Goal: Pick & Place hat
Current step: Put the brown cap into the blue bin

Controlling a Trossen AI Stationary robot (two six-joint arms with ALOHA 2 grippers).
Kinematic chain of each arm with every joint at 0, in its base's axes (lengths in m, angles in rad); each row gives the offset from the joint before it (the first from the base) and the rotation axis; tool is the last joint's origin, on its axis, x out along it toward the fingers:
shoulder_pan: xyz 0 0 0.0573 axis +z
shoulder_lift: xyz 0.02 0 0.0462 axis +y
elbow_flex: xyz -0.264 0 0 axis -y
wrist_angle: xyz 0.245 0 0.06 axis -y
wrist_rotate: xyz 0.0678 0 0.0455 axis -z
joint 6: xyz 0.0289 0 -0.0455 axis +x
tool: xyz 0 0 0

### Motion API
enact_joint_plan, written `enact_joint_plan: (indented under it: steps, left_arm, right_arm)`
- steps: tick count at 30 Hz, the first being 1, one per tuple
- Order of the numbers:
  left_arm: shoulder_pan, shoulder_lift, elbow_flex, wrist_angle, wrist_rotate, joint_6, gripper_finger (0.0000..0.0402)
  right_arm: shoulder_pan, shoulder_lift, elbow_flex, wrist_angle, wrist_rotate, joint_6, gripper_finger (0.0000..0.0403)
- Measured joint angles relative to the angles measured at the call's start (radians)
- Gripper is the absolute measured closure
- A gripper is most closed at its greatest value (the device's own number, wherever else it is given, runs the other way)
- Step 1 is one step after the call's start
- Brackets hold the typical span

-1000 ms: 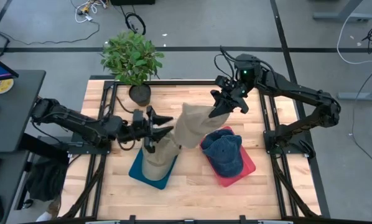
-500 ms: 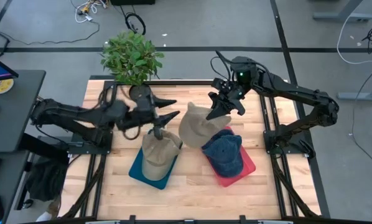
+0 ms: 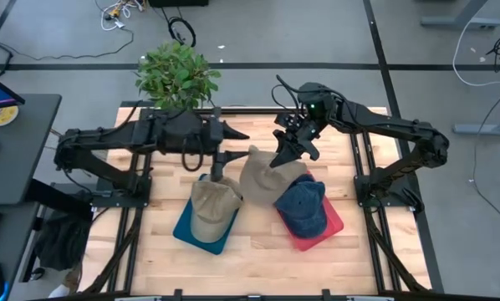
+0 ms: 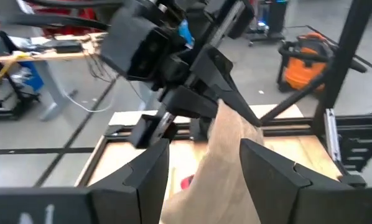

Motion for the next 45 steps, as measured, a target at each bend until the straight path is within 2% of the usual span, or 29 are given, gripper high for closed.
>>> enact_joint_plan:
  steps: [9, 15, 23, 30, 35, 38, 41, 45]
  left_arm:
    - [0.039, 0.112, 0.07, -0.039, 0.12, 0.0, 0.0184]
    - [0.04, 0.141, 0.081, -0.018, 0.239, 0.0, 0.0182]
    - [0.04, 0.158, 0.08, -0.037, 0.321, -0.056, 0.0182]
    - [0.039, 0.171, 0.08, -0.025, 0.34, -0.088, 0.0185]
    - [0.039, 0.18, 0.08, -0.03, 0.36, -0.101, 0.0235]
    - [0.036, 0.181, 0.08, -0.046, 0.363, -0.094, 0.0294]
    - [0.027, 0.181, 0.08, -0.052, 0.393, -0.041, 0.0372]
    - [0.02, 0.182, 0.08, -0.06, 0.47, -0.023, 0.0394]
  right_arm:
    - [0.021, 0.005, 0.0, 0.014, 0.016, -0.005, 0.0391]
    - [0.021, 0.005, 0.0, -0.012, 0.031, -0.017, 0.0391]
    - [0.023, 0.005, 0.0, -0.021, 0.043, -0.015, 0.0391]
    - [0.029, 0.005, 0.0, -0.03, 0.046, -0.016, 0.0391]
    - [0.037, 0.005, 0.0, -0.032, 0.052, -0.015, 0.0391]
    - [0.038, 0.005, 0.0, -0.038, 0.057, -0.013, 0.0389]
    - [0.042, 0.005, 0.0, -0.039, 0.072, 0.0, 0.0379]
    - [0.046, 0.005, 0.0, -0.035, 0.067, 0.012, 0.0373]
